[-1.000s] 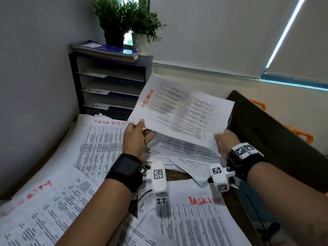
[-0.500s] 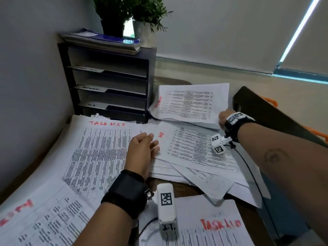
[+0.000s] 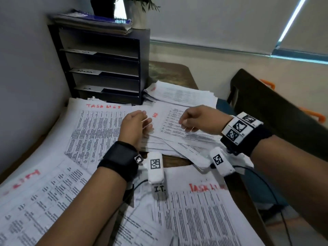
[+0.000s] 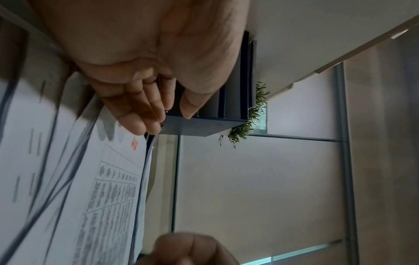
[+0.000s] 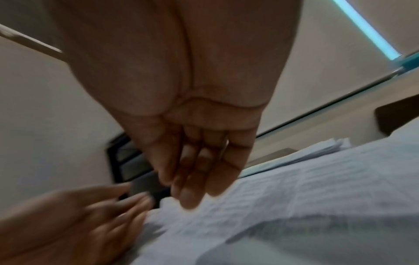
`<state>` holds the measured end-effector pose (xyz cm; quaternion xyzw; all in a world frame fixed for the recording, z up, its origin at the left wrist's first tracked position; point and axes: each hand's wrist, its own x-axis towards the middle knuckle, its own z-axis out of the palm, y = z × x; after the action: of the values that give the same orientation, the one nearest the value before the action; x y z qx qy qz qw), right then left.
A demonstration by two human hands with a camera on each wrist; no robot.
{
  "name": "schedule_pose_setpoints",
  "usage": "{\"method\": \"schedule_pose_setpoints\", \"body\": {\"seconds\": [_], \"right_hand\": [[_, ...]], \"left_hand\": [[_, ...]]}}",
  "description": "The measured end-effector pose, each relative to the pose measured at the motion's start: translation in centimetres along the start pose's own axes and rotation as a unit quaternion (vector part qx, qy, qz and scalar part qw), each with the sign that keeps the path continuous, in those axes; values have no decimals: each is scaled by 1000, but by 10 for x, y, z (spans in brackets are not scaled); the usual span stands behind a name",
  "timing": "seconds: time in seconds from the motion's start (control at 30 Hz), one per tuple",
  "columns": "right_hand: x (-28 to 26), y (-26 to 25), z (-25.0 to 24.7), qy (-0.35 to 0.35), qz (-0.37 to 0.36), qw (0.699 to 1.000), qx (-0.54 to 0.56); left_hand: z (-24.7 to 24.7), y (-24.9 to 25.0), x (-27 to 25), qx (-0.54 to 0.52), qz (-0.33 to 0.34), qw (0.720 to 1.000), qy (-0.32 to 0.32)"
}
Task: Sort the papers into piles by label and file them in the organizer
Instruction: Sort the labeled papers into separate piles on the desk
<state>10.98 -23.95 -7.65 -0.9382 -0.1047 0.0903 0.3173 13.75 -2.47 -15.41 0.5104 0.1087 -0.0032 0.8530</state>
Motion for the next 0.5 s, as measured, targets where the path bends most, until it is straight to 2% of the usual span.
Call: {"method": "schedule_pose_setpoints", "body": {"seconds": [0.07, 0.13, 0.2, 0.3, 0.37, 0.5], "right_hand": [[-37, -20, 22, -80, -22, 995, -62], [-64, -35, 45, -110, -52, 978, -168], [-79, -40, 67, -113, -65, 971, -202], [-89, -38, 93, -106, -83, 972, -192], [-89, -34, 102, -83, -90, 971, -203], [-89, -32, 108, -45, -56, 976, -206]], "left_hand": [[2, 6, -6, -4, 15, 1000, 5], [5, 13, -16, -16, 27, 999, 5], [8, 19, -30, -19, 30, 999, -1], [6, 28, -56, 5, 20, 1000, -24], [-3, 32, -75, 41, 10, 998, -41], [-25, 33, -107, 143, -9, 987, -70]]}}
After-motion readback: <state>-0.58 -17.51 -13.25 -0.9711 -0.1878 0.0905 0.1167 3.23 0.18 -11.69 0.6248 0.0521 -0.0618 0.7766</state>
